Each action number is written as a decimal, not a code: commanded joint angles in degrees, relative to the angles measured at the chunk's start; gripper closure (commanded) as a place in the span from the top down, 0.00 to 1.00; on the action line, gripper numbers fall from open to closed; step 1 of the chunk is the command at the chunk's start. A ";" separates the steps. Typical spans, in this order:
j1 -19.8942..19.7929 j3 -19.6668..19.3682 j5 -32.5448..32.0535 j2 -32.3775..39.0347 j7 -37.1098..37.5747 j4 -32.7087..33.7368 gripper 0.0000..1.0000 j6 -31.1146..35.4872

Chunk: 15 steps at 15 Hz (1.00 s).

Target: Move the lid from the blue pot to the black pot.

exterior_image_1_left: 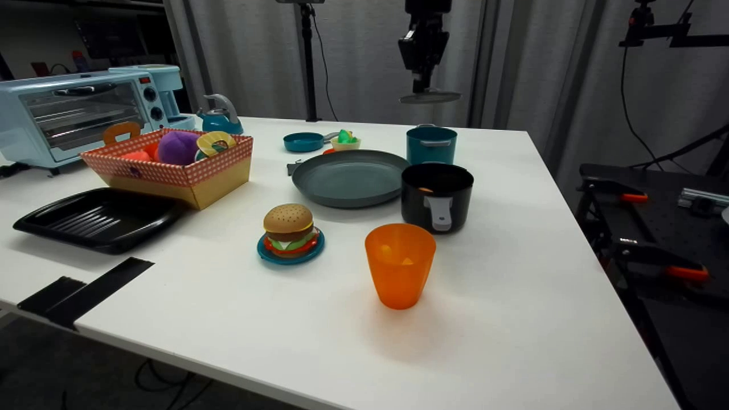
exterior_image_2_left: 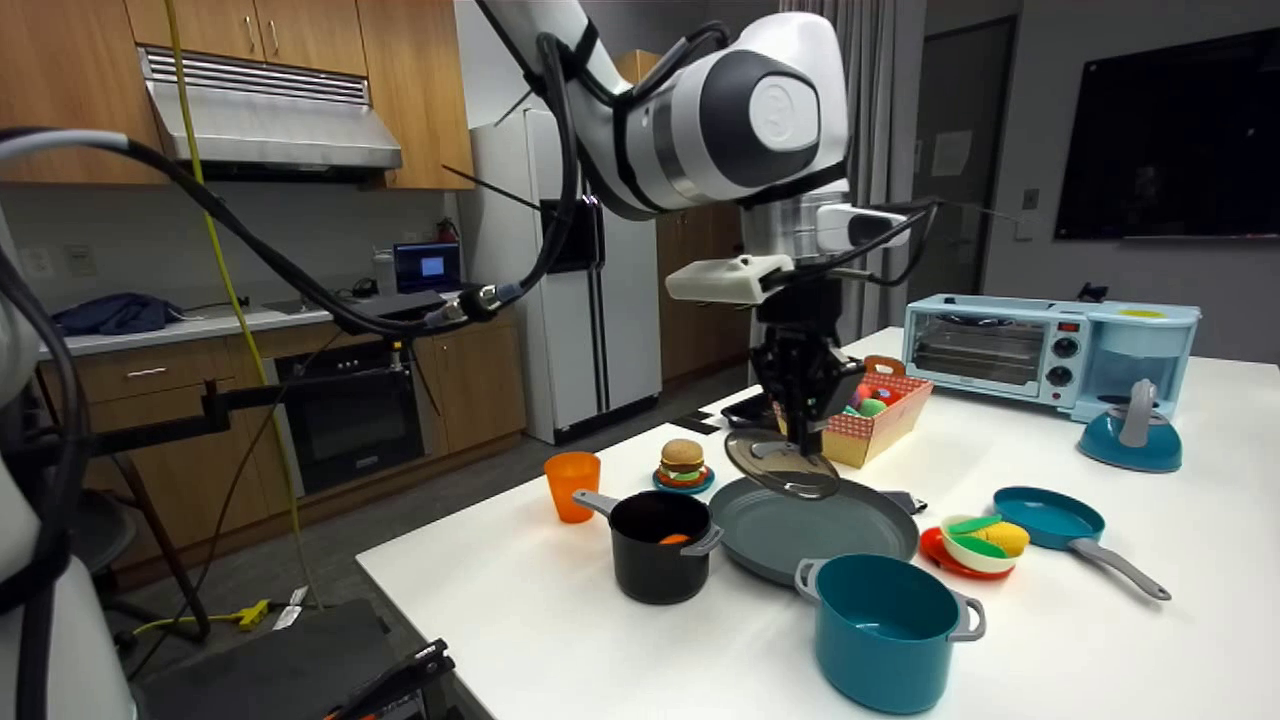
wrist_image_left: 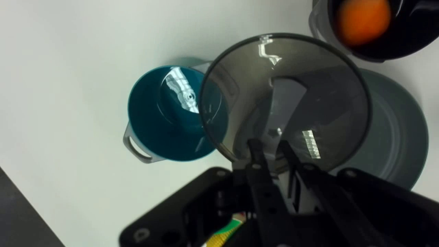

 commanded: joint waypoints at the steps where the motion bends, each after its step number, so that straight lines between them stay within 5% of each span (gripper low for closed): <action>1: 0.61 2.62 2.73 -5.46 -3.17 -6.59 0.04 -2.58; 7: 3.46 7.55 7.64 -7.57 -7.74 -13.48 0.04 -1.85; 15: 5.96 10.65 6.88 -4.91 -11.30 -13.83 0.04 5.25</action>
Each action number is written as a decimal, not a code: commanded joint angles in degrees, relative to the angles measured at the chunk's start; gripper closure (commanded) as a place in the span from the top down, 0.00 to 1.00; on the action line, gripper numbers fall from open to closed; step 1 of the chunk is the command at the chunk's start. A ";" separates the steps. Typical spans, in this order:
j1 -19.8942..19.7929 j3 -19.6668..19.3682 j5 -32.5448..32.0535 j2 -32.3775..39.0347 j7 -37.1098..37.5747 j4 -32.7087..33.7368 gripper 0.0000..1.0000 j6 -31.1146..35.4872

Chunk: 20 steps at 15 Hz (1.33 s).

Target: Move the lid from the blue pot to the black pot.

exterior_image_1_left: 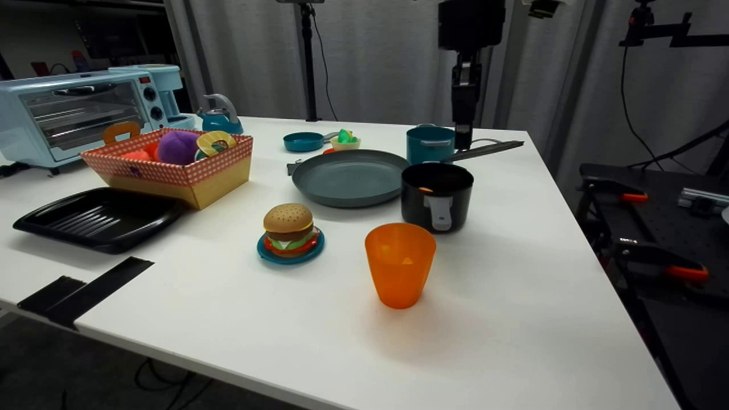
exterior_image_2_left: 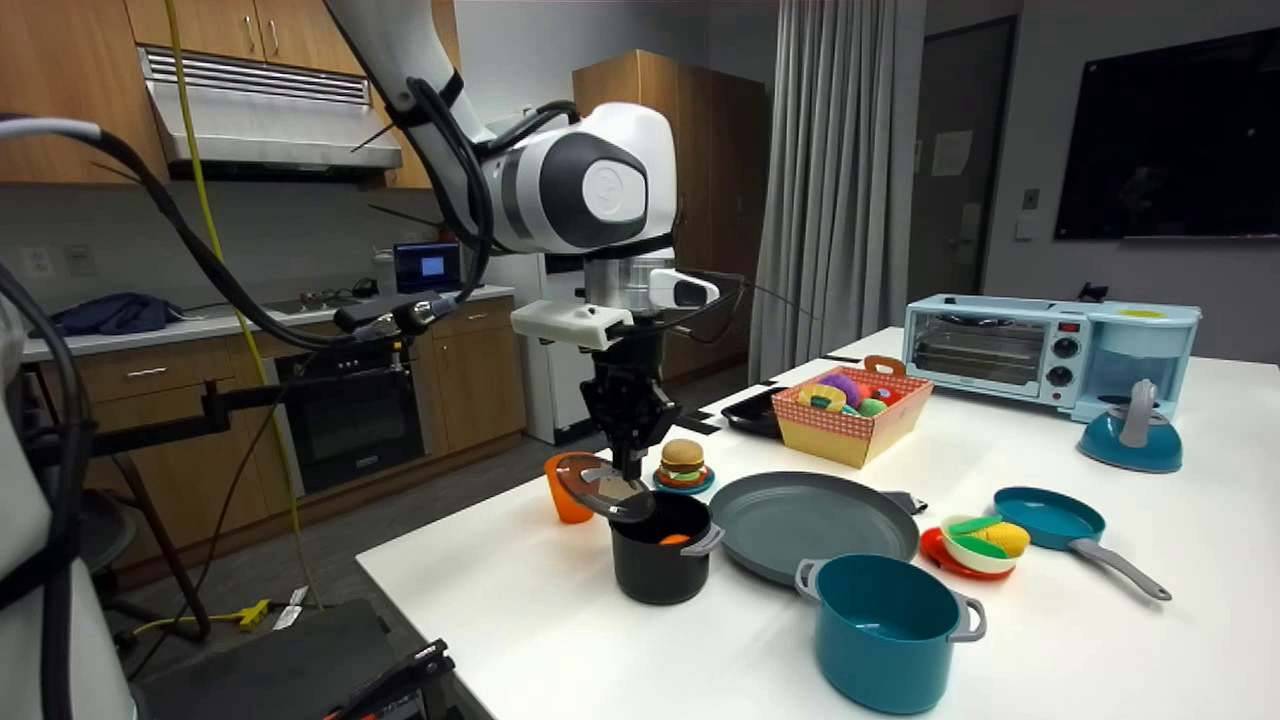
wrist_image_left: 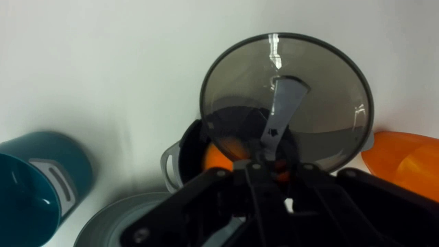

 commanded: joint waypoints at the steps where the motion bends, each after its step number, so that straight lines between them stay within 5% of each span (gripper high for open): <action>1: 0.05 -0.12 -0.93 0.72 -2.81 -0.72 0.04 5.15; 9: -1.21 -2.15 -5.69 4.23 -6.66 -2.03 0.04 12.86; 20: -0.79 -2.19 -5.93 5.20 -8.35 -0.04 0.04 14.50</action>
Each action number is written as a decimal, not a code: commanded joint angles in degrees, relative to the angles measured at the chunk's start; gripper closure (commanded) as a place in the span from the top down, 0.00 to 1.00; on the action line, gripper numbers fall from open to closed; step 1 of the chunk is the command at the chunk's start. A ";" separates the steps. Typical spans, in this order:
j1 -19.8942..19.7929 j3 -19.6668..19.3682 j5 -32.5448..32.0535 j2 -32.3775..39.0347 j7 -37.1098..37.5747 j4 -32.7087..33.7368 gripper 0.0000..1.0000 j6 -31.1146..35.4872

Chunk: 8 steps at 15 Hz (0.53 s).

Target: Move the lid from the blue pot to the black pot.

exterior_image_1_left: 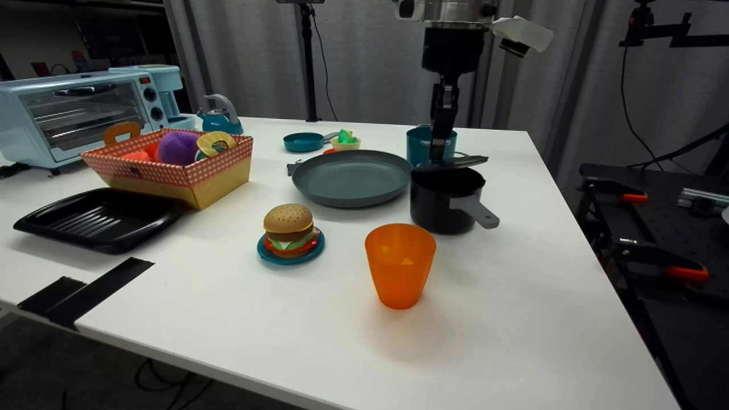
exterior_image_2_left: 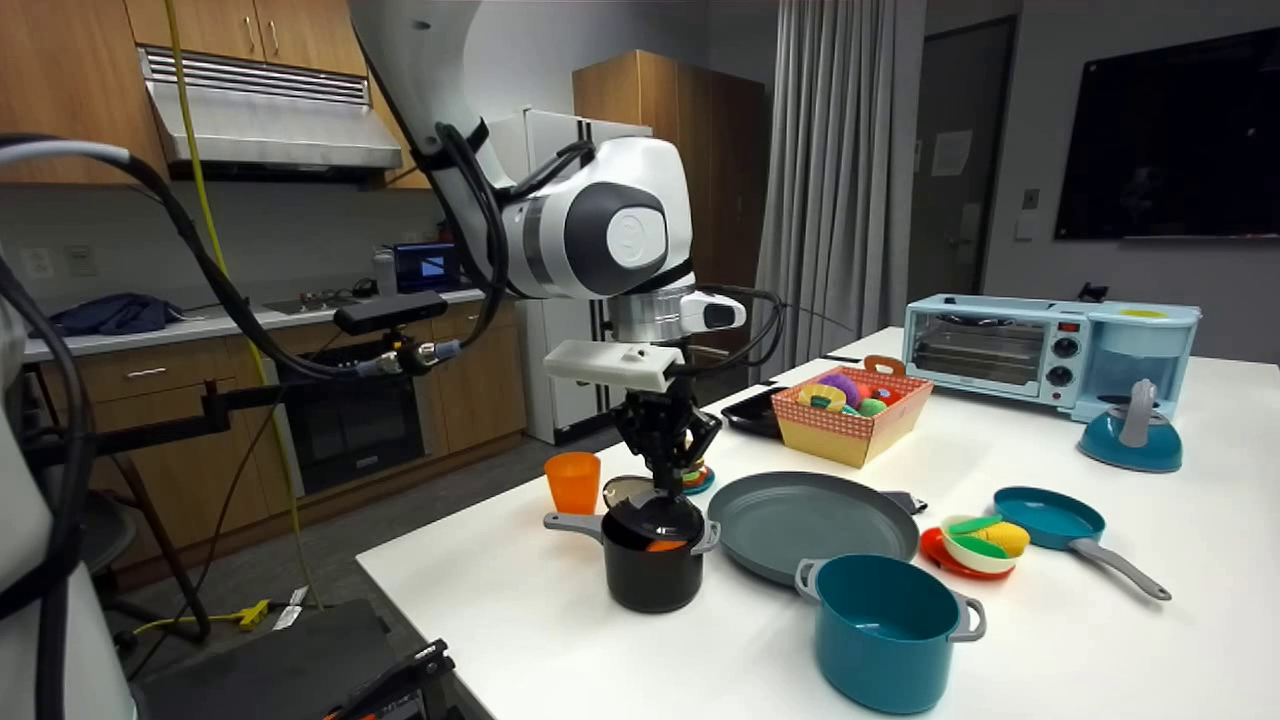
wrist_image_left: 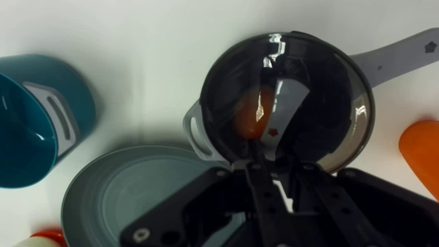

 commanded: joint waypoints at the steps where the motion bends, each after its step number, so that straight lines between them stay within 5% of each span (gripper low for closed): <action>1: -0.20 0.10 -0.67 -0.25 -0.70 0.61 0.04 1.24; 4: -0.21 0.13 -0.41 -0.15 -0.59 0.88 0.08 1.02; 5: -0.23 0.15 -0.28 -0.14 -0.74 0.77 0.40 0.80; 8: -0.26 0.12 -0.29 -0.17 -0.85 0.56 0.47 0.51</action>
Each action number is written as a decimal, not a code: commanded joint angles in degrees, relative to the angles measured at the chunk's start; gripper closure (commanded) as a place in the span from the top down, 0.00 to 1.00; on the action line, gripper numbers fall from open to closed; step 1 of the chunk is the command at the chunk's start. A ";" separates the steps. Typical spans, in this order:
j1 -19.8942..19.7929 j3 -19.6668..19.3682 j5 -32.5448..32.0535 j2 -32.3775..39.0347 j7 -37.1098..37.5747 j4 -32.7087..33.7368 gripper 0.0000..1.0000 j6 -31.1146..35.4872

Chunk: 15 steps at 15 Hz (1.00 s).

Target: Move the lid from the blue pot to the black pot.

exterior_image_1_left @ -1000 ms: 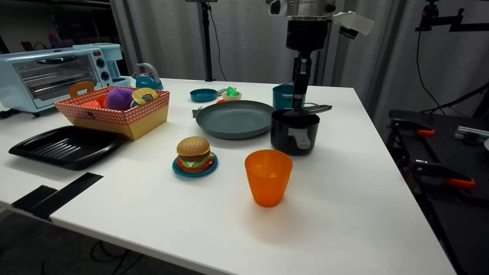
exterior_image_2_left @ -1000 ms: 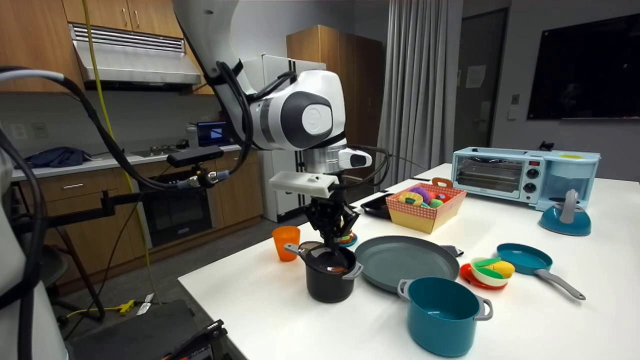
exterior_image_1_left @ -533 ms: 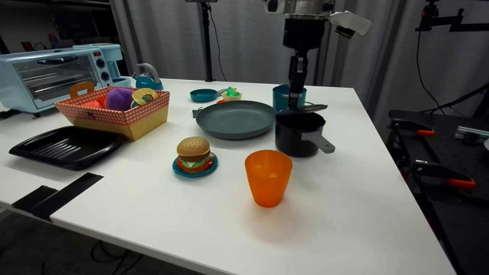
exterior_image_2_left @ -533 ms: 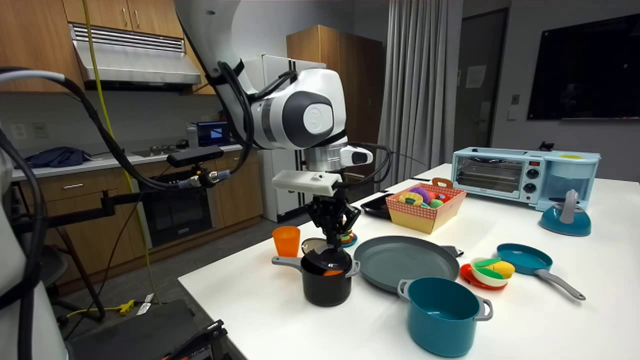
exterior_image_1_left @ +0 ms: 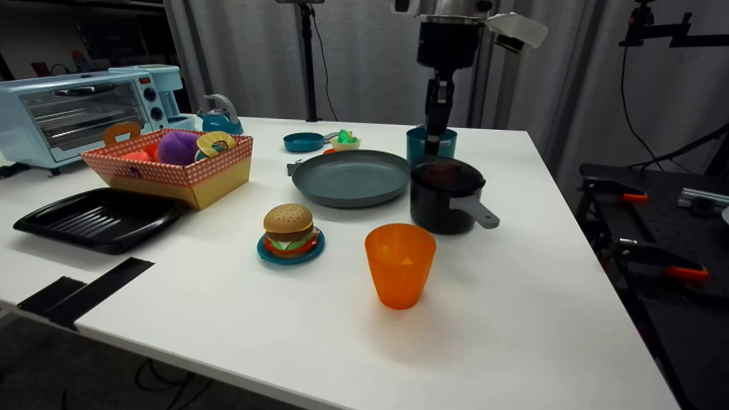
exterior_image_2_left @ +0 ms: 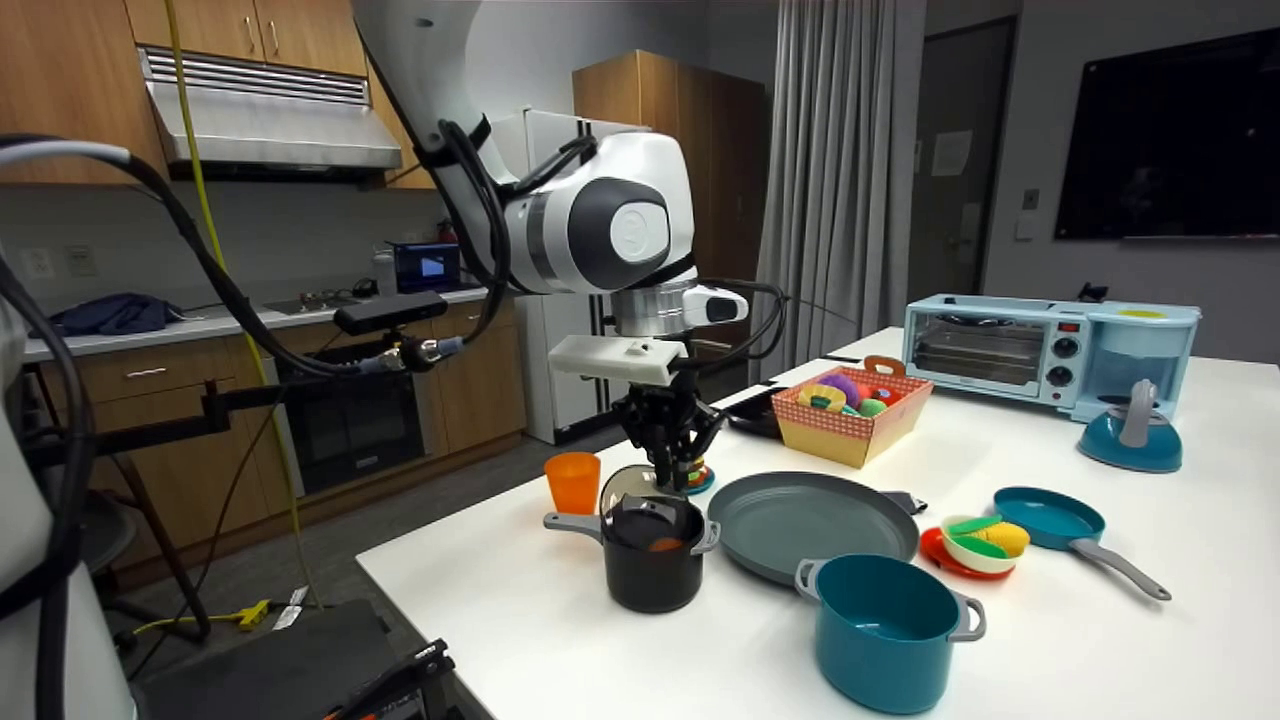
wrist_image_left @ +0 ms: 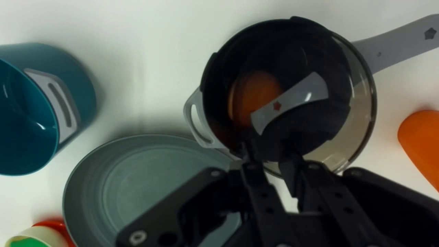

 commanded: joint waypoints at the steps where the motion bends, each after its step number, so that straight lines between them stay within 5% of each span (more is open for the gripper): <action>1: -0.28 0.07 -0.18 -0.25 -0.86 -0.30 0.55 0.44; 7: -0.36 0.02 -0.11 -0.66 -1.02 -0.33 0.99 0.05; 12: -0.53 0.10 1.17 -1.36 -1.68 -0.35 1.00 -1.13; 15: -0.90 0.67 6.87 -3.08 -4.73 0.87 1.00 -9.12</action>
